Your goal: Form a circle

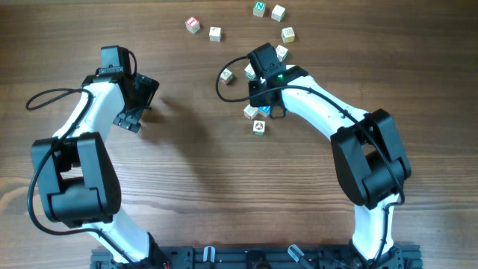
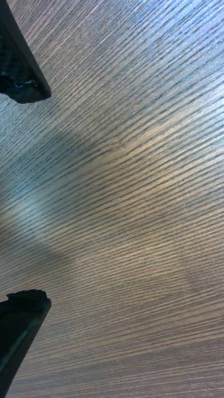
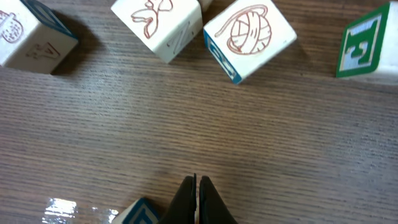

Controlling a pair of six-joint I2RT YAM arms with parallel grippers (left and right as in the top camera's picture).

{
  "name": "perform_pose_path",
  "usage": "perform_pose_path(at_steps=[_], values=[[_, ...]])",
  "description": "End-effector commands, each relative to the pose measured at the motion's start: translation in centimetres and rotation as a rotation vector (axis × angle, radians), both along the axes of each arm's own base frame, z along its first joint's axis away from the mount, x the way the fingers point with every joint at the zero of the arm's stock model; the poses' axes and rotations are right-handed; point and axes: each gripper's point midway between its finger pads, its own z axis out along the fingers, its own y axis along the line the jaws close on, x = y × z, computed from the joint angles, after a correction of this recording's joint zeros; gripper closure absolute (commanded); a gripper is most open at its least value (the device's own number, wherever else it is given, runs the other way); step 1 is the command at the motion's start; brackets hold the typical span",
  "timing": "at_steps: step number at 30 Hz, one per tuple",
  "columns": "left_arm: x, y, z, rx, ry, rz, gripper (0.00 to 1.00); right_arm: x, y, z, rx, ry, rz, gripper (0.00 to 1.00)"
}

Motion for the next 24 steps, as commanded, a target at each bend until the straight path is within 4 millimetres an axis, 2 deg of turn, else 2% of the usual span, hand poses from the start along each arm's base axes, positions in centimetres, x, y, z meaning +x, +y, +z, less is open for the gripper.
perform_pose_path(at_steps=[1, 24], values=[[-0.02, 0.03, -0.42, -0.004, 0.010, 0.010, 0.00, -0.48, 0.14, -0.02, 0.003, 0.012, 0.013, 0.95], [-0.02, 0.03, -0.42, -0.004, 0.010, 0.010, 0.00, -0.98, -0.15, -0.23, -0.009, 0.034, 0.013, 0.95]])
